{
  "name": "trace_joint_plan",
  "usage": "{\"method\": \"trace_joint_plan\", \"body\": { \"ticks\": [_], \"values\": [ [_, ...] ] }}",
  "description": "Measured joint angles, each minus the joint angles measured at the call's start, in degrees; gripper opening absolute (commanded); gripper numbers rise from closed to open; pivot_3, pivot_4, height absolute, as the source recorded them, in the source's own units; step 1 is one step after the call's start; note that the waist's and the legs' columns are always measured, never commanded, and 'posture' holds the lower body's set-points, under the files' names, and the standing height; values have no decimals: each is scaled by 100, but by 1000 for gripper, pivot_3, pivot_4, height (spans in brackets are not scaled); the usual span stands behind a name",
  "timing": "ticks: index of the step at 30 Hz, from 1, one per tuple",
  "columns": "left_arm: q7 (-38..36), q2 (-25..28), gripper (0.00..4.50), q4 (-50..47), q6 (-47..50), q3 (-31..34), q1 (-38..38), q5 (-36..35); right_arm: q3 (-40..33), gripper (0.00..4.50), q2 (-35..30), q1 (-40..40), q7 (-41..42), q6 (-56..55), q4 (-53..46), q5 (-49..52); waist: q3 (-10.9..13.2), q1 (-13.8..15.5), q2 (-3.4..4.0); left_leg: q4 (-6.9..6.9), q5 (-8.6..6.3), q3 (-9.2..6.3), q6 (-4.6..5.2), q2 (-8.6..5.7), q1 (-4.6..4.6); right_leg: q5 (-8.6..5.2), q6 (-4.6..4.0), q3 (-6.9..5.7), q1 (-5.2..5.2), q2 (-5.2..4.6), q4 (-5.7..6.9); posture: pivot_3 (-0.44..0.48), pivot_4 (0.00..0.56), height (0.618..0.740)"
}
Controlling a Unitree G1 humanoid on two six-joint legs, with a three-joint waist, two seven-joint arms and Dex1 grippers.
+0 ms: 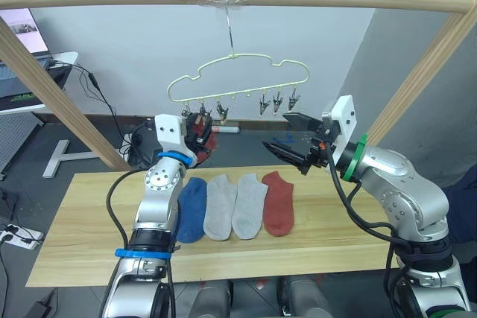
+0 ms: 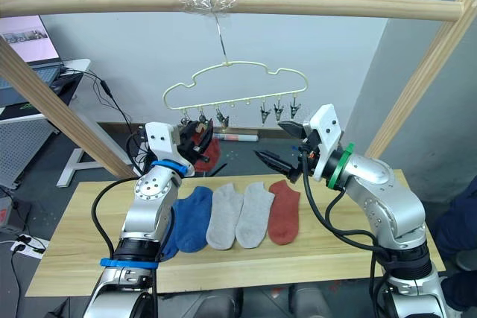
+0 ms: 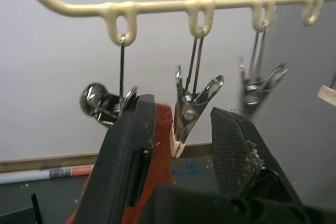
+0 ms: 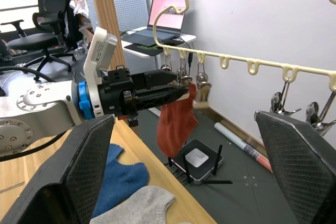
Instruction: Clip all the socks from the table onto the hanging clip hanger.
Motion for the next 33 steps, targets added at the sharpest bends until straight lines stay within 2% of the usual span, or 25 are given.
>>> {"method": "trace_joint_plan", "body": {
  "ticks": [13, 33],
  "values": [
    [-41, 22, 1938, 409, -70, 44, -475, -23, 7, 4500, -3, -83, 14, -19, 39, 4, 2, -3, -1, 0, 0, 2, 0, -3, 0, 0, 0, -1, 0, 1, -1, 46, 203, 740],
    [-71, 28, 1938, 593, -276, 37, -544, -23, 46, 4500, -96, -226, 33, 15, 39, 109, 3, -1, -1, -2, 0, -1, 0, -1, -2, -1, 1, -1, 0, -1, -3, 46, 203, 740]
  ]
}}
